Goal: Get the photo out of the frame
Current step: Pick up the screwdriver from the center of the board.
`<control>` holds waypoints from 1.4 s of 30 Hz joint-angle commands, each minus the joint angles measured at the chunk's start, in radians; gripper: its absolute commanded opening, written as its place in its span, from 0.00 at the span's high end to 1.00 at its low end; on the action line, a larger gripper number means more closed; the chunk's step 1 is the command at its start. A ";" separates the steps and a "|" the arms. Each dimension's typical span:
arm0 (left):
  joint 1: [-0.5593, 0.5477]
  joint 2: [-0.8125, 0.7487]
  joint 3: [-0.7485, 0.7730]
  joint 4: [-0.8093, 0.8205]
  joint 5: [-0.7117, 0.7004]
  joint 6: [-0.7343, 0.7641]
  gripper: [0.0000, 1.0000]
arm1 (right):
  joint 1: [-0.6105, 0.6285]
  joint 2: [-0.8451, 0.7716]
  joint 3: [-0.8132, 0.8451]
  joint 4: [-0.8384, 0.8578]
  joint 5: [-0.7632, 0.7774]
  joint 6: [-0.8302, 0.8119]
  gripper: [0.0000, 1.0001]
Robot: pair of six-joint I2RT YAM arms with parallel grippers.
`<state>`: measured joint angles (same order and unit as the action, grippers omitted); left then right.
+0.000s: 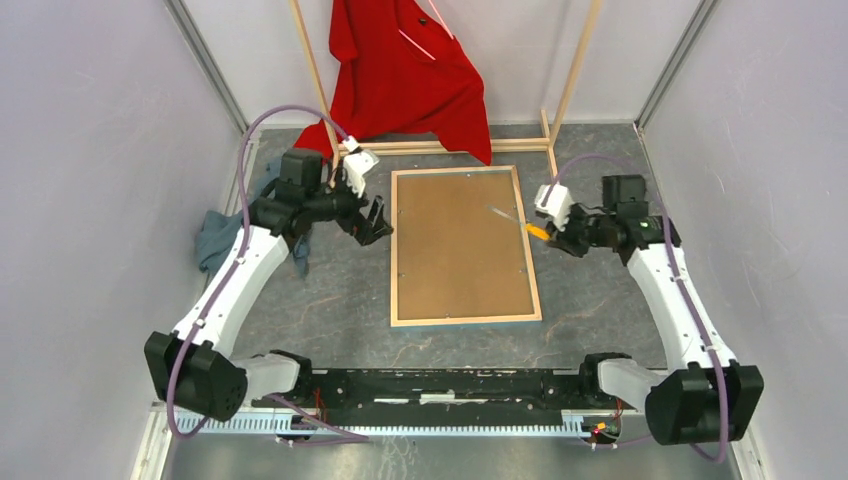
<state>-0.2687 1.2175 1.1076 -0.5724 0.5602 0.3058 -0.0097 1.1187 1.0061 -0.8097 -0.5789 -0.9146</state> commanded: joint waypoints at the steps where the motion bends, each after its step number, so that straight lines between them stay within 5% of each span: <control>1: -0.102 0.061 0.175 -0.160 0.099 0.141 0.00 | 0.185 -0.009 0.023 -0.026 -0.117 0.014 1.00; 6: -0.276 0.155 0.232 -0.194 0.070 0.133 0.00 | 0.354 -0.075 -0.127 0.215 -0.055 0.099 1.00; 17: -0.346 0.440 0.461 -0.369 0.400 0.137 0.00 | 0.357 -0.103 -0.280 0.360 -0.050 0.118 1.00; 30: -0.355 0.454 0.396 -0.251 0.352 0.028 0.00 | 0.356 -0.135 -0.323 0.428 -0.042 0.154 1.00; 42: -0.417 0.460 0.390 -0.234 0.261 0.026 0.11 | 0.354 -0.103 -0.316 0.403 -0.060 0.138 1.00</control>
<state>-0.6609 1.6863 1.4899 -0.8337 0.8474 0.3557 0.3450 1.0012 0.6861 -0.4198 -0.6132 -0.7715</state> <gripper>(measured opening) 0.897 0.235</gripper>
